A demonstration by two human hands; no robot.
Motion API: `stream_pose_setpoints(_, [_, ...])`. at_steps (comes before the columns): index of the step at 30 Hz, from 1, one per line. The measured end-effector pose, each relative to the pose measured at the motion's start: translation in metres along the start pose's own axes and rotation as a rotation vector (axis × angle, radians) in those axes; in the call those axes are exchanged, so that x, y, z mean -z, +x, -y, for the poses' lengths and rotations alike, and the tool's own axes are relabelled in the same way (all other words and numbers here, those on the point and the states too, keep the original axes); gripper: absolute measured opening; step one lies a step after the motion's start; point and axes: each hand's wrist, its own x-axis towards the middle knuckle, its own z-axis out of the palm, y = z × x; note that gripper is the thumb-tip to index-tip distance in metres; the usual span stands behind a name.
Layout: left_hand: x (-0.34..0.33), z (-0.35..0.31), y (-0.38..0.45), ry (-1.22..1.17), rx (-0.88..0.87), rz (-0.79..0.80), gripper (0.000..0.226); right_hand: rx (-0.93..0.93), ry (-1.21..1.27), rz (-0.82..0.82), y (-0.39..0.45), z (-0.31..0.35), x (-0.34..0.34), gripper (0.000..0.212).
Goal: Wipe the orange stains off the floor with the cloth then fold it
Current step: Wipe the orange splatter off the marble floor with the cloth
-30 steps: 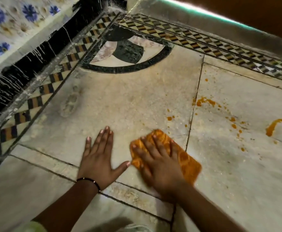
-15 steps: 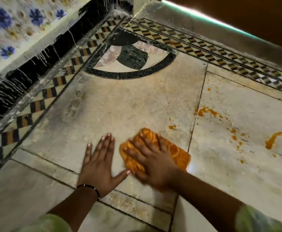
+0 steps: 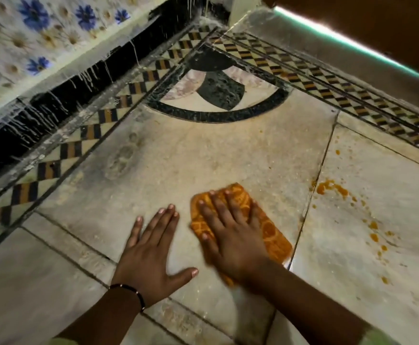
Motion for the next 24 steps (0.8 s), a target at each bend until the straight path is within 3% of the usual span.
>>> stream_pose_setpoints(3, [-0.001, 0.001, 0.002, -0.022, 0.01, -0.02, 0.104, 0.053, -0.052, -0.02, 0.053, -0.038, 0.021, 0.061])
stream_pose_setpoints(7, [0.001, 0.001, 0.004, -0.042, 0.014, -0.003, 0.106, -0.185, 0.025, -0.078, 0.027, -0.109, 0.028, 0.065])
stream_pose_setpoints(10, [0.002, -0.001, 0.005, -0.06, 0.01, 0.011, 0.107, -0.305, 0.013, -0.092, -0.019, -0.105, 0.015, 0.066])
stream_pose_setpoints(13, [0.003, -0.001, 0.004, -0.07, 0.017, 0.014, 0.108, -0.138, -0.01, -0.074, -0.015, -0.048, 0.005, 0.062])
stream_pose_setpoints(16, [0.004, 0.0, 0.004, -0.046, 0.017, 0.003, 0.108, 0.123, -0.008, -0.042, 0.039, -0.004, 0.01, 0.058])
stream_pose_setpoints(18, [0.004, 0.001, 0.004, -0.04, 0.022, -0.005, 0.108, 0.191, -0.024, -0.036, 0.078, 0.001, 0.021, 0.056])
stream_pose_setpoints(21, [0.003, 0.001, 0.004, -0.022, 0.016, 0.003, 0.107, 0.073, 0.002, -0.073, 0.093, -0.039, 0.029, 0.057])
stream_pose_setpoints(24, [0.002, 0.001, 0.003, -0.016, 0.022, 0.011, 0.107, -0.155, 0.036, -0.132, 0.051, -0.074, 0.02, 0.061])
